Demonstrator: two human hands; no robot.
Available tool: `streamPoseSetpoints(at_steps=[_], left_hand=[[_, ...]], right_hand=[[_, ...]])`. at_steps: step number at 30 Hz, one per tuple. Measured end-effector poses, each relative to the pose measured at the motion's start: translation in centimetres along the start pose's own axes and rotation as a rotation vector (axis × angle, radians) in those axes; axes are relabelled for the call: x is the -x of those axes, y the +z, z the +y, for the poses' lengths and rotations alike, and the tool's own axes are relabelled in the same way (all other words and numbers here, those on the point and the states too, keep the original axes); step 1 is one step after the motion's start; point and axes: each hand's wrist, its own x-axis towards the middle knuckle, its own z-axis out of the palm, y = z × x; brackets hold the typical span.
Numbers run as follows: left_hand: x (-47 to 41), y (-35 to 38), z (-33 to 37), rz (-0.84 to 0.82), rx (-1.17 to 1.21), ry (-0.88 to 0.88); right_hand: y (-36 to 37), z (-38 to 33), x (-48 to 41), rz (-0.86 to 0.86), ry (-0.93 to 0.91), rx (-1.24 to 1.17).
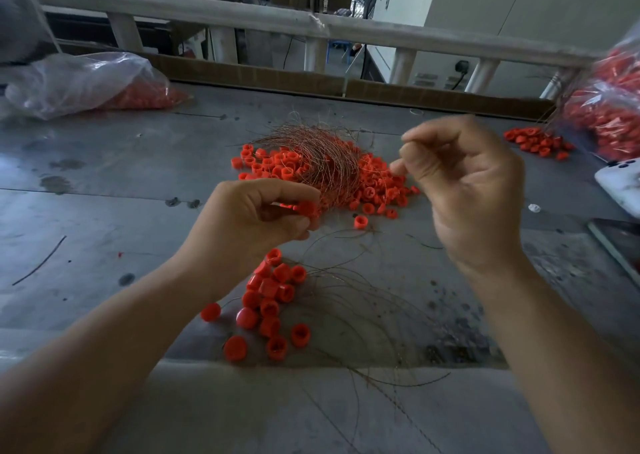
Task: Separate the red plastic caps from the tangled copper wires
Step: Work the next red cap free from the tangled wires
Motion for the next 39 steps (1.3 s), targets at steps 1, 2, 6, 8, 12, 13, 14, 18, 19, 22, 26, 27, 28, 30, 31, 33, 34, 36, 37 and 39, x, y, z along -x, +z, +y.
streamPoseSetpoints(at_steps=[1, 2, 6, 8, 12, 13, 14, 18, 19, 22, 26, 27, 28, 30, 31, 33, 34, 36, 37, 39], left_hand=[[0.0, 0.1, 0.0, -0.006, 0.005, -0.002], [0.0, 0.2, 0.1, -0.008, 0.016, -0.001], [0.1, 0.4, 0.5, 0.008, 0.130, -0.019], [0.1, 0.4, 0.6, 0.008, 0.167, -0.031], [0.2, 0.4, 0.8, -0.013, 0.202, -0.039], [0.2, 0.5, 0.8, -0.017, 0.205, -0.037], [0.2, 0.5, 0.9, -0.019, 0.209, -0.036], [0.2, 0.4, 1.1, -0.025, 0.215, -0.038], [0.3, 0.3, 1.2, -0.025, 0.219, -0.039], [0.4, 0.3, 1.2, -0.029, 0.219, -0.044], [0.4, 0.1, 1.1, -0.033, 0.253, -0.065], [0.4, 0.1, 1.1, -0.041, 0.269, -0.067], [0.5, 0.0, 1.1, -0.047, 0.278, -0.066], [0.5, 0.0, 1.0, -0.039, 0.273, -0.065], [0.5, 0.0, 1.0, -0.025, 0.261, -0.067], [0.5, 0.1, 1.0, -0.012, 0.216, -0.072], [0.6, 0.1, 1.0, -0.017, 0.198, -0.073], [0.5, 0.1, 1.0, -0.020, 0.189, -0.076], [0.5, 0.1, 1.0, -0.013, 0.184, -0.076], [0.5, 0.1, 1.0, 0.008, 0.166, -0.077]], right_hand=[[-0.1, -0.2, -0.1, 0.030, -0.024, 0.012], [-0.3, -0.4, -0.2, 0.056, -0.040, 0.024], [-0.6, -0.9, -0.3, 0.042, -0.031, 0.087], [-0.2, -1.0, -0.1, -0.024, 0.041, 0.098], [1.3, -0.7, 0.9, -0.175, 0.122, 0.207], [1.5, -0.6, 1.1, -0.197, 0.136, 0.229], [1.7, -0.5, 1.2, -0.217, 0.145, 0.241], [2.0, -0.6, 1.4, -0.262, 0.139, 0.256], [2.0, -0.6, 1.4, -0.262, 0.142, 0.252], [2.1, -0.8, 1.5, -0.258, 0.169, 0.225], [2.2, -0.9, 1.5, -0.262, 0.173, 0.240], [2.2, -0.9, 1.6, -0.262, 0.178, 0.244], [2.3, -0.9, 1.6, -0.265, 0.183, 0.248], [2.3, -0.9, 1.6, -0.268, 0.190, 0.255], [2.3, -0.9, 1.6, -0.268, 0.192, 0.256], [2.3, -1.0, 1.6, -0.263, 0.195, 0.251], [2.4, -1.0, 1.7, -0.260, 0.196, 0.245], [2.5, -1.2, 1.7, -0.257, 0.197, 0.233], [2.5, -1.2, 1.7, -0.258, 0.198, 0.229], [2.6, -1.4, 1.8, -0.264, 0.198, 0.224]])
